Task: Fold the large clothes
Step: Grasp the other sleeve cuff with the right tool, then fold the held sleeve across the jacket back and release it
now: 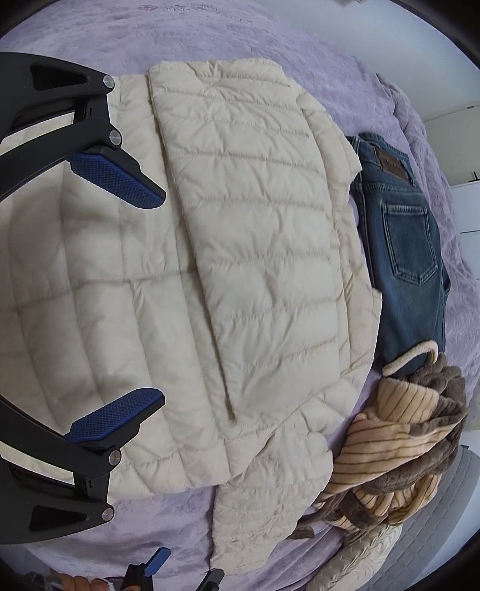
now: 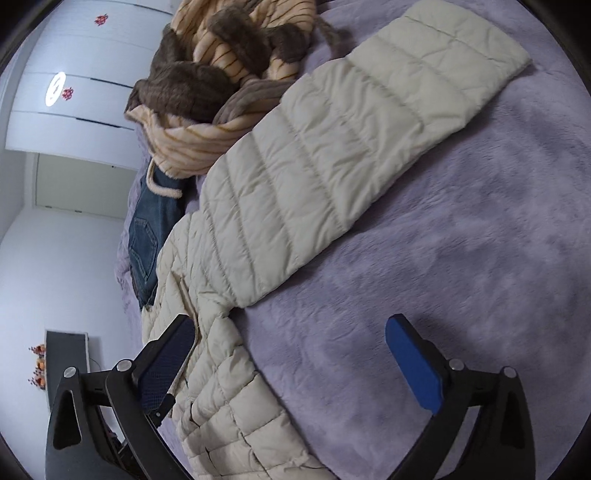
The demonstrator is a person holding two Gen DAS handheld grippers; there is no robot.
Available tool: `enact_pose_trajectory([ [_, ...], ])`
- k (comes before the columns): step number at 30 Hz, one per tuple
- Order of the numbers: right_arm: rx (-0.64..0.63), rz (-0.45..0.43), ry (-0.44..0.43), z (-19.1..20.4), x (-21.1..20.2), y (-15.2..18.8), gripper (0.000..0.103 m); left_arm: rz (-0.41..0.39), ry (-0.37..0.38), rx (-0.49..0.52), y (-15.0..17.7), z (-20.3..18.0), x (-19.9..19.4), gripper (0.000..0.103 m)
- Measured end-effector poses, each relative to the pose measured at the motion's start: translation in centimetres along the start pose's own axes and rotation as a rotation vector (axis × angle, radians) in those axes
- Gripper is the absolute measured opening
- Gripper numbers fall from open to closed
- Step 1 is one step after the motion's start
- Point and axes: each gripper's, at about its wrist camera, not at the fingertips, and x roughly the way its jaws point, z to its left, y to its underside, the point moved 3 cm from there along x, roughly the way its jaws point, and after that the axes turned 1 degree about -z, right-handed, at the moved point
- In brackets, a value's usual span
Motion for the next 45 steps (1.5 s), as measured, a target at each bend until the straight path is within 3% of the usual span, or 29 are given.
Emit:
enact_pose_trajectory([
  [10, 0.222, -0.089, -0.104, -5.7, 0.2, -7.2, 0.103, 0.02, 0.025, 0.024, -0.4, -5.1, 0.1, 0.098],
  [21, 0.424, -0.15, -0.266, -7.4, 1.5, -11.6, 0.099, 0.028, 0.022, 0.004, -0.7, -5.2, 0.1, 0.098],
  [23, 0.447, -0.143, -0.277, -7.7, 1.6, -11.8, 0.082, 0.027, 0.021, 0.001, -0.8, -4.8, 0.1, 0.098],
  [25, 0.464, -0.121, -0.288, -8.0, 2.0, -11.8, 0.038, 0.025, 0.019, -0.006, -0.9, -4.4, 0.1, 0.098],
  [27, 0.48, -0.121, -0.316, -8.1, 2.2, -11.7, 0.012, 0.025, 0.017, -0.013, -1.0, -3.9, 0.1, 0.098],
  [28, 0.477, -0.125, -0.324, -8.0, 2.1, -11.7, 0.012, 0.023, 0.016, -0.016, -1.0, -3.6, 0.1, 0.098],
  [35, 0.264, -0.137, -0.362, -1.6, 0.1, -11.2, 0.011, 0.002, -0.006, -0.049, -1.5, -0.6, -0.5, 0.098],
  [40, 0.042, -0.114, -0.387, 6.7, -0.1, -10.2, 0.011, -0.019, -0.031, -0.098, -1.8, 2.4, -1.0, 0.098],
  [45, -0.24, -0.057, -0.364, 16.4, 2.3, -6.9, 0.011, -0.043, -0.058, -0.157, -1.8, 5.9, -1.6, 0.098],
])
